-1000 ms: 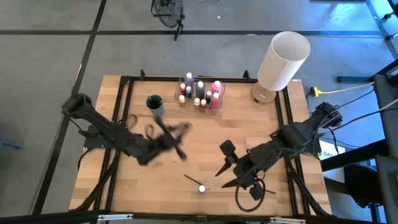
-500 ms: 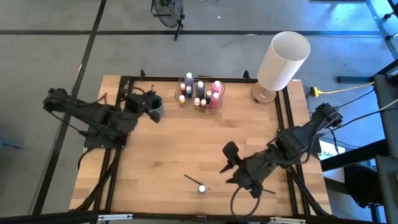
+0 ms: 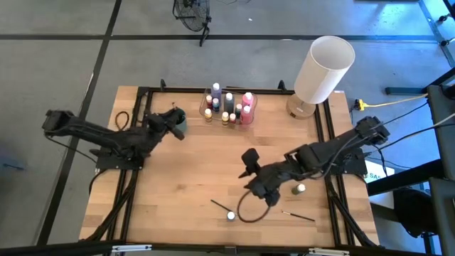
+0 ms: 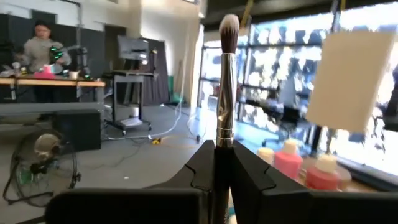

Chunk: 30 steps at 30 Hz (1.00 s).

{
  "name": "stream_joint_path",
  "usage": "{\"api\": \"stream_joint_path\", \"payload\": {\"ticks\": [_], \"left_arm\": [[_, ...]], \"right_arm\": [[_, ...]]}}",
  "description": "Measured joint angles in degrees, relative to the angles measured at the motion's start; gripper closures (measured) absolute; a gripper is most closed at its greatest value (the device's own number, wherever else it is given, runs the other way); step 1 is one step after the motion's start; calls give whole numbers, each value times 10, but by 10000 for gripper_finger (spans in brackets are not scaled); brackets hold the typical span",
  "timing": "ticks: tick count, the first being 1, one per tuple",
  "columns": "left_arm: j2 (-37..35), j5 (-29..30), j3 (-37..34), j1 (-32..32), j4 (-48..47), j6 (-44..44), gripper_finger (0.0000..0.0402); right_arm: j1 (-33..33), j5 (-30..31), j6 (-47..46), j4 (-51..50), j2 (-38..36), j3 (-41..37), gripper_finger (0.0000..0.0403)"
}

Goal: Pick & Place Paint Supplies
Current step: Put the silver paint brush into the green cup

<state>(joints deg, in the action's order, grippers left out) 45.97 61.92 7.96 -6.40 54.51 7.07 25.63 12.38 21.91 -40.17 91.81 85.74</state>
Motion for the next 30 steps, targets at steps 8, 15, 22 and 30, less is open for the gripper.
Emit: {"api": "stream_joint_path", "payload": {"ticks": [8,15,22,30], "left_arm": [[8,1,-66,10,83,17,381],[25,25,-66,37,54,11,381],[60,-6,-66,97,51,-51,380],[102,-28,-66,125,40,-102,337]], "right_arm": [[-20,-51,11,2,0,-5,222],[-36,-51,35,10,0,-5,222],[-61,-100,36,14,0,-5,222],[-69,-122,36,16,0,-5,222]]}}
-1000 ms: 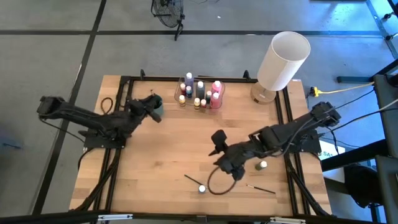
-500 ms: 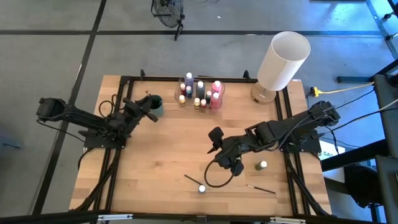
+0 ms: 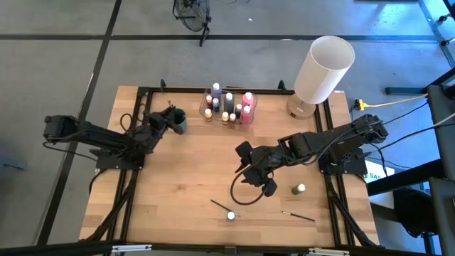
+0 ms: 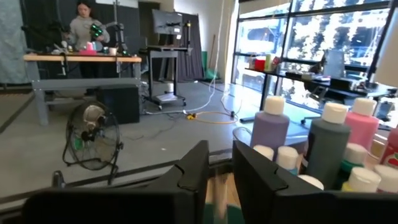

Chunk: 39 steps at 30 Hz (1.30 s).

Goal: Pick & Place Paint Supplies
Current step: Put the silver paint brush into the green cup, then put the green paint bottle into the transparent bin

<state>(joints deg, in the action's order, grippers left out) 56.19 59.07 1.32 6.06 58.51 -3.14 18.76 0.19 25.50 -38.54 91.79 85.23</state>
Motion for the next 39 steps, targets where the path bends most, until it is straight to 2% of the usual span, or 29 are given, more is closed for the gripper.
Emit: {"api": "stream_joint_path", "payload": {"ticks": [7,11,16,20,25,28,33,39], "left_arm": [[13,-16,0,9,1,-21,320],[13,-23,4,7,34,7,317],[7,-98,17,-16,116,71,316],[5,-114,36,-40,201,92,319],[6,-179,48,-68,212,182,322],[6,-195,51,-72,214,187,316],[6,-217,51,-72,213,174,282],[6,-252,51,-72,201,159,211]], "right_arm": [[0,0,-2,0,0,0,221],[0,0,-1,0,0,0,221],[0,0,-4,-3,0,0,221],[0,0,-15,-14,0,0,221],[0,0,-34,-24,0,0,221],[0,0,-41,-25,0,0,221],[0,1,-59,-20,0,0,221],[1,-1,-82,-1,0,0,221]]}}
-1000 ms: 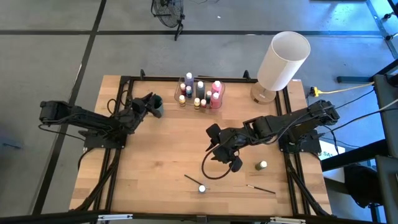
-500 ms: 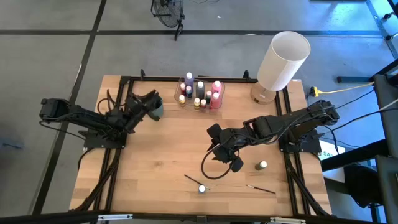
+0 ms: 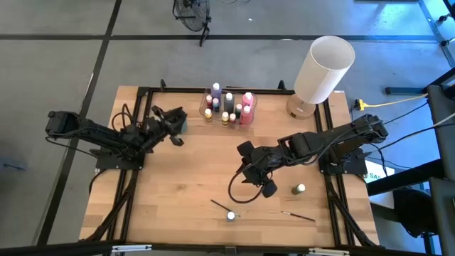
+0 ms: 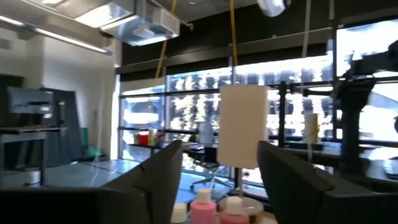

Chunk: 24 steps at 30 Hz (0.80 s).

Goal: Pick & Place Paint Supplies
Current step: Put the green paint bottle into the transparent bin

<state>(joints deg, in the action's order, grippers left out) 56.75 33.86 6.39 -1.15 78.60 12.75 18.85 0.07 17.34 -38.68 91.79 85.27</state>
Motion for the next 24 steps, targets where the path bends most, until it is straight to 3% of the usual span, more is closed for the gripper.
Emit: {"api": "stream_joint_path", "payload": {"ticks": [9,15,20,24], "left_arm": [[0,-136,0,0,-40,-36,129],[0,-191,0,0,-42,-39,127],[0,-190,0,0,-50,-62,126],[0,-190,0,0,-62,-62,126]], "right_arm": [[18,-3,-60,-27,0,0,222],[26,3,-178,-200,0,8,222],[26,-23,-323,-374,0,8,222],[29,-39,-408,-451,0,7,222]]}}
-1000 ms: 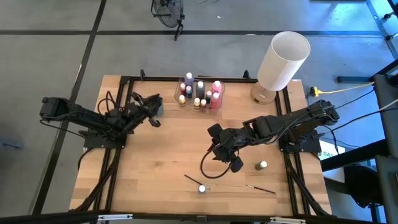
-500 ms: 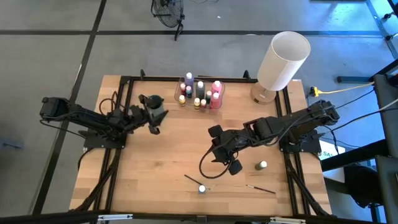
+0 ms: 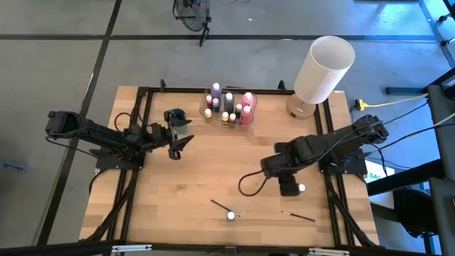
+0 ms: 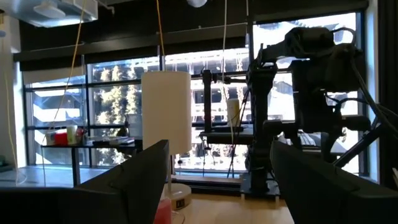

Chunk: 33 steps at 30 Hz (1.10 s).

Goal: Pick & Place Paint Supplies
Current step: Put the green paint bottle into the transparent bin

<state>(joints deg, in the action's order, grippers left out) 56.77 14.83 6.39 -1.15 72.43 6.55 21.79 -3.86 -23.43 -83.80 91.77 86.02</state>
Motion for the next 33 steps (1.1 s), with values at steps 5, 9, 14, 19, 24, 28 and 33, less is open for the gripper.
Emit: {"api": "stream_joint_path", "payload": {"ticks": [5,9,14,19,24,28,33], "left_arm": [[0,0,0,0,-11,-5,126],[0,0,0,0,-19,-23,125],[0,0,0,0,-29,-44,127],[0,-17,0,0,-37,-47,125],[0,-31,0,0,-37,-73,127],[0,-32,0,0,-37,-90,126],[0,-32,0,0,-37,-114,126]], "right_arm": [[21,-34,-36,-29,0,0,222],[42,6,-99,-18,0,0,223],[77,13,-133,-25,0,0,226],[121,43,-180,-31,0,0,227],[163,67,-240,-39,0,0,227],[194,69,-284,-38,0,-3,227],[235,68,-332,-20,-7,-57,227]]}}
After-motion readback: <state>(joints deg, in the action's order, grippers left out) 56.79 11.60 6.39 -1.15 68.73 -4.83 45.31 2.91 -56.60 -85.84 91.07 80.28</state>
